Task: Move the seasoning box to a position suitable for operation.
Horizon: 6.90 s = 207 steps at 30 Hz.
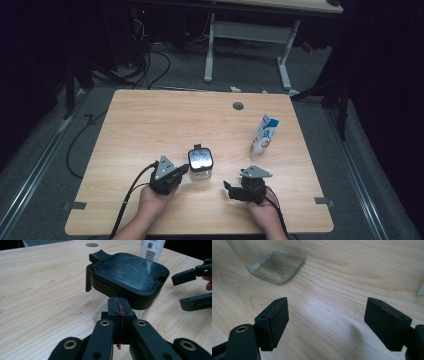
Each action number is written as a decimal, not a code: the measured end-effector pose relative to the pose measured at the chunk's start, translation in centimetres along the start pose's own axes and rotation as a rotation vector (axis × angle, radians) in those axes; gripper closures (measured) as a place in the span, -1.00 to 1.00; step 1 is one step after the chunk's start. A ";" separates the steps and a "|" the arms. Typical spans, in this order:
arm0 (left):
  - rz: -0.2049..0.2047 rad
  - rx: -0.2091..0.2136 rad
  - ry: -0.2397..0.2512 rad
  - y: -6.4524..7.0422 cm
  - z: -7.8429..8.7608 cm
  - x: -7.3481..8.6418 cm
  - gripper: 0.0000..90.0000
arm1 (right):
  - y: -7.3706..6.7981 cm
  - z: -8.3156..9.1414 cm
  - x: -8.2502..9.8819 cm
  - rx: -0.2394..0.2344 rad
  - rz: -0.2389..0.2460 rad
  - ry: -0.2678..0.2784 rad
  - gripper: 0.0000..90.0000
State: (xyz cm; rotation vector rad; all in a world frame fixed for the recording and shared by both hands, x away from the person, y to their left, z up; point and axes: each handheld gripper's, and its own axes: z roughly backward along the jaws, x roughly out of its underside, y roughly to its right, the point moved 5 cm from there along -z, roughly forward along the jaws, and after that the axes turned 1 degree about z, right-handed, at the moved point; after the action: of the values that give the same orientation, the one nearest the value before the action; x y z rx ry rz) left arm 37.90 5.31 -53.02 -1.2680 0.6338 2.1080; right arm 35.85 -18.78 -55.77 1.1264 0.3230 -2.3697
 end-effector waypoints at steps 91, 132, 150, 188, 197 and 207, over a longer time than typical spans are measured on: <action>-0.045 0.002 -0.014 -2.3 -4.0 -6.9 1.00 | -1.1 0.3 -2.1 -0.066 0.045 0.102 0.99; -0.057 0.005 0.007 -2.1 -4.6 -6.4 1.00 | -1.5 0.3 -2.4 -0.057 0.058 0.131 0.97; -0.044 0.001 0.009 -2.2 -4.7 -6.3 1.00 | -2.1 2.0 -5.4 -0.035 0.093 0.241 0.98; -0.017 0.001 0.030 -2.3 -4.8 -6.1 1.00 | -2.7 0.8 -6.7 -0.038 0.120 0.222 1.00; 0.017 -0.005 0.070 -2.7 -1.6 -5.3 1.00 | -2.7 1.1 -6.9 -0.045 0.116 0.240 1.00; 0.046 0.051 0.051 -0.3 0.4 -1.6 1.00 | -2.7 1.1 -7.1 -0.053 0.107 0.257 1.00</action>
State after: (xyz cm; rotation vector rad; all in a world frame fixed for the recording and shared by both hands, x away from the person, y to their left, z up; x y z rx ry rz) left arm 38.45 5.40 -51.42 -1.2944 0.7409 2.0891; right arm 37.54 -14.64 -49.54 1.3896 0.3997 -2.1146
